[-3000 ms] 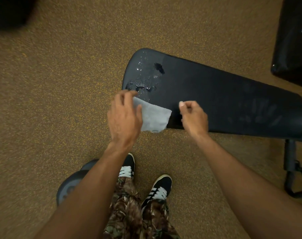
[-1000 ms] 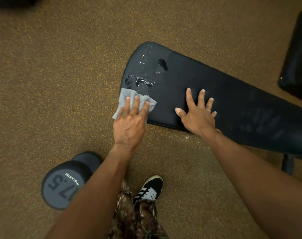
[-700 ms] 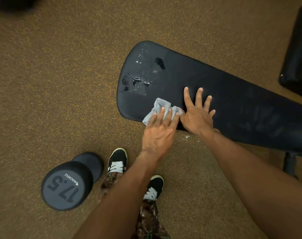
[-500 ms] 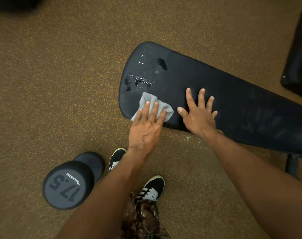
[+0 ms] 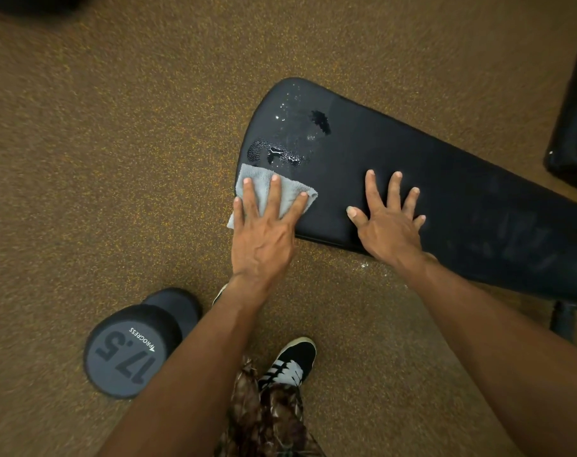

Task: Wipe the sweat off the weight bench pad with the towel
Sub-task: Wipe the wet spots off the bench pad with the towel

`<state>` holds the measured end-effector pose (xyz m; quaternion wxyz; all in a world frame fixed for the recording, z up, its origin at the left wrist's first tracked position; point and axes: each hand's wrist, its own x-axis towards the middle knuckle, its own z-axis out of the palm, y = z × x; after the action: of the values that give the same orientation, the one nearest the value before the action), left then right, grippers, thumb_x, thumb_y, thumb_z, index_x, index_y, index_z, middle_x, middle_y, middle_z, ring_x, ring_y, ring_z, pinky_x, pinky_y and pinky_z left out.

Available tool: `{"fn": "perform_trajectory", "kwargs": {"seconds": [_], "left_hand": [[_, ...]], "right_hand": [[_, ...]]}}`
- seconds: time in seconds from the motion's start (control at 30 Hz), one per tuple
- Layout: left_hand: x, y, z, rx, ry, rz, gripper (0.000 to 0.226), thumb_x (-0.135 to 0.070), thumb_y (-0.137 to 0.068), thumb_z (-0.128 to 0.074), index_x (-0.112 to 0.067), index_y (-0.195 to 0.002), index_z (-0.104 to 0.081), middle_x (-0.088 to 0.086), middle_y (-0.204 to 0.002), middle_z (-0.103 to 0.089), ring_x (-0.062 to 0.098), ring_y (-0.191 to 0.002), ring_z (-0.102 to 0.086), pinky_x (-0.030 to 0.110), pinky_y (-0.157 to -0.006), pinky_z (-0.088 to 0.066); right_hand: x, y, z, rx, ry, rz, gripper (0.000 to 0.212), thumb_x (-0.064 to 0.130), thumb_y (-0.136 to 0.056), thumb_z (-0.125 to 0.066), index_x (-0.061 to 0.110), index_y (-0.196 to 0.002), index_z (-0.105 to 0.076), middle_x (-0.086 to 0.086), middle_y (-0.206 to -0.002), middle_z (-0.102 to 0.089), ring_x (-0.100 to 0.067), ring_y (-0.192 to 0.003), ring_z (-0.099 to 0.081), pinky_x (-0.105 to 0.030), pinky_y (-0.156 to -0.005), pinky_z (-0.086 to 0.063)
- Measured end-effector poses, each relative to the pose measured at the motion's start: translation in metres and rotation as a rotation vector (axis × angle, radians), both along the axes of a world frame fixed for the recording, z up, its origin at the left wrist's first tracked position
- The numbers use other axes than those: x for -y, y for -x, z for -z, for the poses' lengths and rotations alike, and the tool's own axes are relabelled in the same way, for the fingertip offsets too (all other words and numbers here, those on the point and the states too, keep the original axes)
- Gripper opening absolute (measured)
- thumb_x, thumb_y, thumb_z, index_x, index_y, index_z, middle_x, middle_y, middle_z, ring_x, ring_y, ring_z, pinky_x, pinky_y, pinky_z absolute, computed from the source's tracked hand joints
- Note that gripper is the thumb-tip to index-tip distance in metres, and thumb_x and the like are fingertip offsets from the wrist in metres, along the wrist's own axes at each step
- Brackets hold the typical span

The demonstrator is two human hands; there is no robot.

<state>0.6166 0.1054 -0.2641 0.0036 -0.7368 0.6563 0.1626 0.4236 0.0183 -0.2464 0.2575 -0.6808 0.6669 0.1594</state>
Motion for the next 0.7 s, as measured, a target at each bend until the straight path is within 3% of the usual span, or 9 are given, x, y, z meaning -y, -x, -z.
{"fn": "perform_trajectory", "kwargs": {"seconds": [0.17,0.53,0.7], "left_hand": [[0.001,-0.017,0.002,-0.014,0.037,-0.113,0.066,-0.011,-0.102,-0.038,-0.027,-0.159,-0.008,0.01,-0.167,-0.005,0.037,-0.152,0.0,0.044,-0.122,-0.014],[0.039,0.0,-0.002,-0.024,-0.018,-0.185,0.063,-0.006,-0.1,-0.021,-0.02,-0.159,-0.006,0.013,-0.166,-0.002,0.041,-0.151,0.003,0.049,-0.123,-0.006],[0.018,0.035,-0.009,-0.066,0.02,0.125,0.067,-0.009,-0.093,-0.011,-0.016,-0.159,-0.012,0.017,-0.165,-0.012,0.04,-0.151,-0.006,0.047,-0.122,-0.012]], "right_hand": [[0.0,0.002,0.001,-0.017,0.004,-0.014,0.069,0.064,-0.097,-0.027,0.046,-0.151,0.012,-0.001,-0.162,0.025,-0.042,-0.146,0.021,-0.071,-0.113,-0.002],[-0.002,0.0,0.003,-0.033,0.028,-0.021,0.068,0.062,-0.099,-0.027,0.045,-0.152,0.012,-0.003,-0.162,0.024,-0.043,-0.146,0.02,-0.071,-0.112,-0.002],[-0.001,0.001,0.005,-0.033,0.026,-0.024,0.068,0.065,-0.097,-0.026,0.047,-0.151,0.012,-0.002,-0.162,0.023,-0.042,-0.147,0.019,-0.071,-0.112,-0.003]]}}
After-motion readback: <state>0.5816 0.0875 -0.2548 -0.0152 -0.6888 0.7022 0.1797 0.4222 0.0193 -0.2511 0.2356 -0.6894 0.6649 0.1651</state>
